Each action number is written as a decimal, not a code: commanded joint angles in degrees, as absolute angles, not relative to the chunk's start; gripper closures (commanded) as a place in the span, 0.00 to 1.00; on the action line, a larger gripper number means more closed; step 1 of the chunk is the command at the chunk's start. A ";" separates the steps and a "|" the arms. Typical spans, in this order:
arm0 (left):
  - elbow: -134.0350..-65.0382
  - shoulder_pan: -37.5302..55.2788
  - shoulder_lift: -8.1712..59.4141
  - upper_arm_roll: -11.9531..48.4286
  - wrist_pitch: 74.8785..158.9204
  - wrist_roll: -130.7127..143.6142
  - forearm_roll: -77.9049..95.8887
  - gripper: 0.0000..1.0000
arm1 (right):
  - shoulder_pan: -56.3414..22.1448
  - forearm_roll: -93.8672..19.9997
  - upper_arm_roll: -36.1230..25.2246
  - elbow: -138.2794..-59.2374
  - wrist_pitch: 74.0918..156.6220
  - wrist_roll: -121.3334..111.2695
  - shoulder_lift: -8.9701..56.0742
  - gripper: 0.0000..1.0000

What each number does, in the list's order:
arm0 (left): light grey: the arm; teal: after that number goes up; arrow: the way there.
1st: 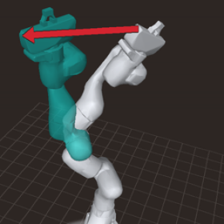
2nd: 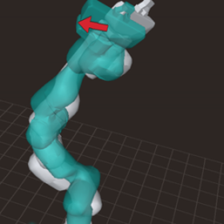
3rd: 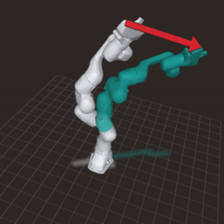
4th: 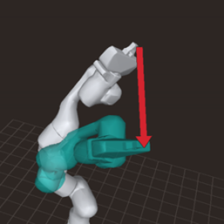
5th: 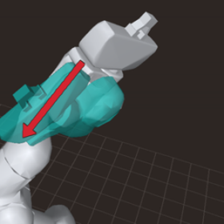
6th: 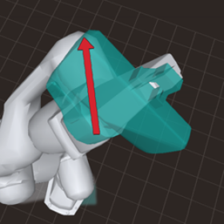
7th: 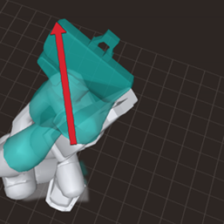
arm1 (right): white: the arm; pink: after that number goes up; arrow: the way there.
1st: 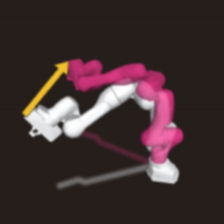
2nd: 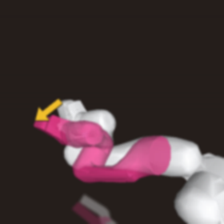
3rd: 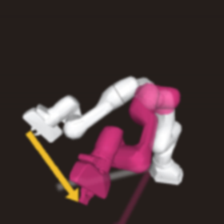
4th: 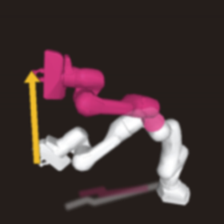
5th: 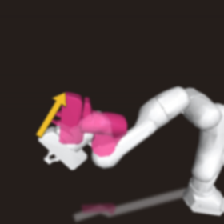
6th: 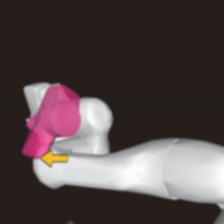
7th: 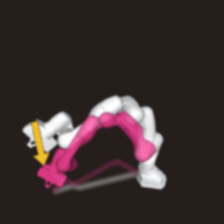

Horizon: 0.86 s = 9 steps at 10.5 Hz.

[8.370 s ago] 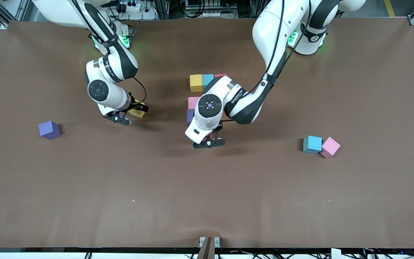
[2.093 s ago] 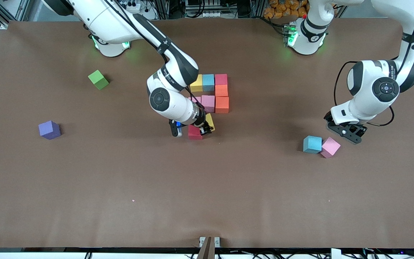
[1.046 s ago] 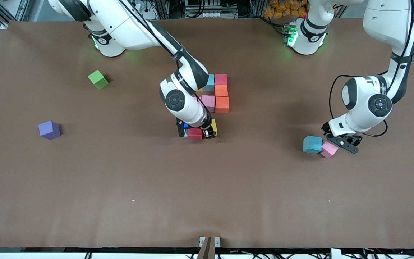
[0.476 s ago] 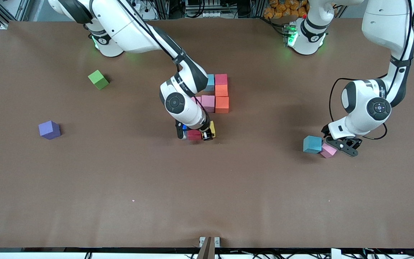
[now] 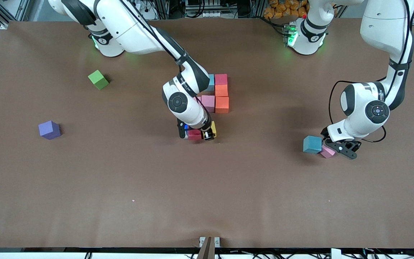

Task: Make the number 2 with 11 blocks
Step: 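Grasp the lavender cube with the left gripper while the right gripper places yellow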

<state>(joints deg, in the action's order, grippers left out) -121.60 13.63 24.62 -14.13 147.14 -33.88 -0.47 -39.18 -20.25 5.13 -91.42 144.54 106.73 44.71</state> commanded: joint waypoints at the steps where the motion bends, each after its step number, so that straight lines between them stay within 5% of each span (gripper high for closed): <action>1: -119.89 13.97 26.10 -14.24 147.57 -35.86 0.97 0.00 | -40.34 -19.25 2.99 -91.41 144.58 108.19 45.35 0.74; 4: -118.83 14.50 27.50 -14.15 147.57 -35.86 1.76 0.00 | -40.25 -19.25 2.90 -91.41 144.49 108.46 45.26 0.72; 5: -118.57 14.59 27.86 -13.89 147.57 -35.86 1.84 0.12 | -40.25 -19.25 2.73 -91.41 144.41 108.46 45.26 0.50; 6: -118.56 14.59 27.86 -13.89 147.57 -35.86 1.93 0.33 | -40.25 -19.25 2.38 -91.32 144.40 108.46 45.26 0.06; 7: -118.48 14.76 27.34 -13.54 147.48 -35.95 1.93 0.59 | -40.43 -19.16 2.37 -91.23 144.40 108.37 45.18 0.00; 9: -118.48 15.29 24.63 -13.45 144.69 -35.95 1.93 0.69 | -40.87 -19.16 2.37 -90.97 144.32 108.37 44.56 0.00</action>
<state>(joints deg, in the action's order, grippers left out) -118.49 14.69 26.96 -13.38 146.93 -33.93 0.09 -39.43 -20.10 3.39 -91.31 144.46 107.31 45.00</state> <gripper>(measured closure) 0.414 0.018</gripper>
